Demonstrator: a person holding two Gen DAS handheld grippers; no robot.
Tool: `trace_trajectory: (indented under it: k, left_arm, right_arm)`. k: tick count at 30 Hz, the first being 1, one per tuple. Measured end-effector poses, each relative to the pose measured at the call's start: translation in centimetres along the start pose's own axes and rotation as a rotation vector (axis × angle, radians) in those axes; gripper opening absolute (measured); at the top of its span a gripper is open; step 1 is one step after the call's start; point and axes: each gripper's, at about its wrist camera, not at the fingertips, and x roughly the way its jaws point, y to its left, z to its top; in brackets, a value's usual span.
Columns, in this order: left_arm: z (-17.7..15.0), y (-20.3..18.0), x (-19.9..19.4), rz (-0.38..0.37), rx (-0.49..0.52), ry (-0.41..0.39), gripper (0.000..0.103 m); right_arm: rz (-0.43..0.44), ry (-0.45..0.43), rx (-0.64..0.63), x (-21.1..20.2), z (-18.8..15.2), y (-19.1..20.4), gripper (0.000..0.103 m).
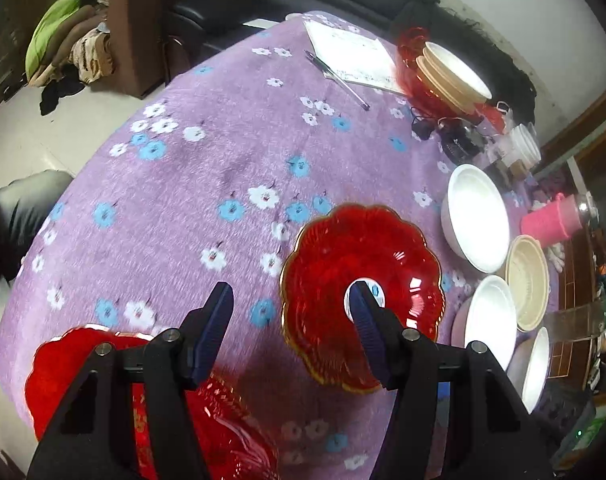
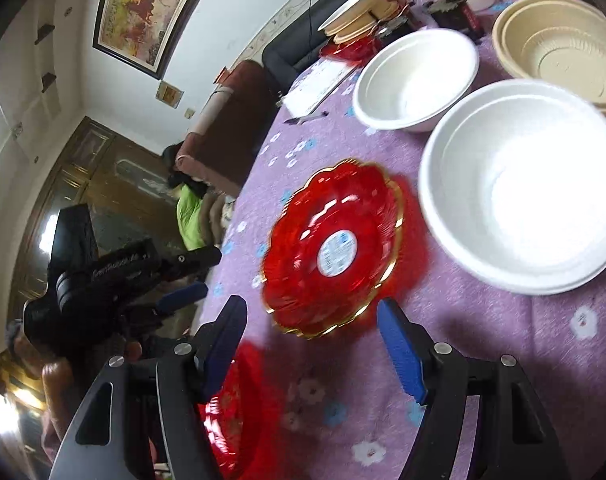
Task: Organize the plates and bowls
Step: 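Move the left gripper to the small stickered red plate rim and close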
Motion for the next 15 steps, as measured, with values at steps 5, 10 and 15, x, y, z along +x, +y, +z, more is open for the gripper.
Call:
trace_trajectory:
  k: [5, 10, 15]
  left_arm:
    - [1.6, 0.1, 2.2, -0.018, -0.002, 0.035, 0.059]
    - [1.9, -0.1, 2.6, -0.121, -0.02, 0.041, 0.059]
    - [2.2, -0.4, 4.0, -0.104, -0.012, 0.068, 0.059]
  right_arm:
    - [0.049, 0.016, 0.067, 0.5, 0.6, -1.1, 0.07]
    - [0.033, 0.023, 0.09, 1.0, 1.2, -1.0, 0.07]
    - [0.02, 0.064, 0.164, 2.5, 1.6, -1.9, 0.068]
